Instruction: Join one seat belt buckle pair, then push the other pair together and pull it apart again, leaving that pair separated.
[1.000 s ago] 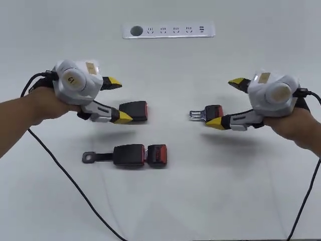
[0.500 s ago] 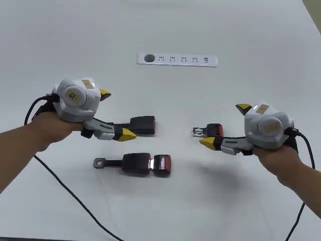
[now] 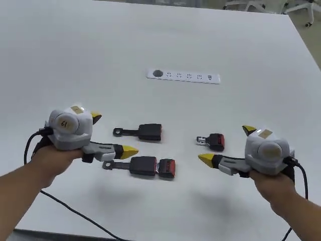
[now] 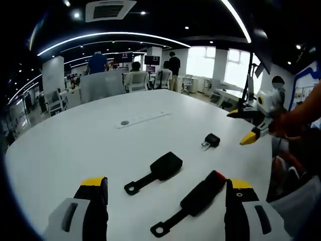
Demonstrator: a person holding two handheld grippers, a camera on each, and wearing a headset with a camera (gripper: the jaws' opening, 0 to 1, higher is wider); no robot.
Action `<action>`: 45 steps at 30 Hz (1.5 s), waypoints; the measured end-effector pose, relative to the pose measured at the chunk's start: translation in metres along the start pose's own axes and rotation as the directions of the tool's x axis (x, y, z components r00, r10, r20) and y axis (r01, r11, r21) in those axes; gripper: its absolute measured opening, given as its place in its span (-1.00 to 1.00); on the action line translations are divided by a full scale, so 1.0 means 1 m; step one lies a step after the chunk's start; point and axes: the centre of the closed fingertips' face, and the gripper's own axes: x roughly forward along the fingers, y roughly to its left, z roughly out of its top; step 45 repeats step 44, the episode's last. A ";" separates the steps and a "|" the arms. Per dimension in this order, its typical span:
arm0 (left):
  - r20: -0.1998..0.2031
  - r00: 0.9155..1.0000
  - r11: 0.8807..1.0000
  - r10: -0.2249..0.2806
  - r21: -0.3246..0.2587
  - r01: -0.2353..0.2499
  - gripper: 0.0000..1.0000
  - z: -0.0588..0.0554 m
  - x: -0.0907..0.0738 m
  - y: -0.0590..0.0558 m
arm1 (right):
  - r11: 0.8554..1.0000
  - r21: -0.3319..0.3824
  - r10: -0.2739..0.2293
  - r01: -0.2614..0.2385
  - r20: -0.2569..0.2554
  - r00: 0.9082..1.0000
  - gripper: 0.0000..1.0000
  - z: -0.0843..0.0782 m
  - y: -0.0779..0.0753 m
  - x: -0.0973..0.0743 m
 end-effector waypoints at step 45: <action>0.091 0.994 0.994 0.056 -0.096 -0.048 0.98 -0.040 -0.091 -0.002 | 0.996 0.049 -0.076 0.075 0.018 0.997 1.00 -0.023 0.033 -0.061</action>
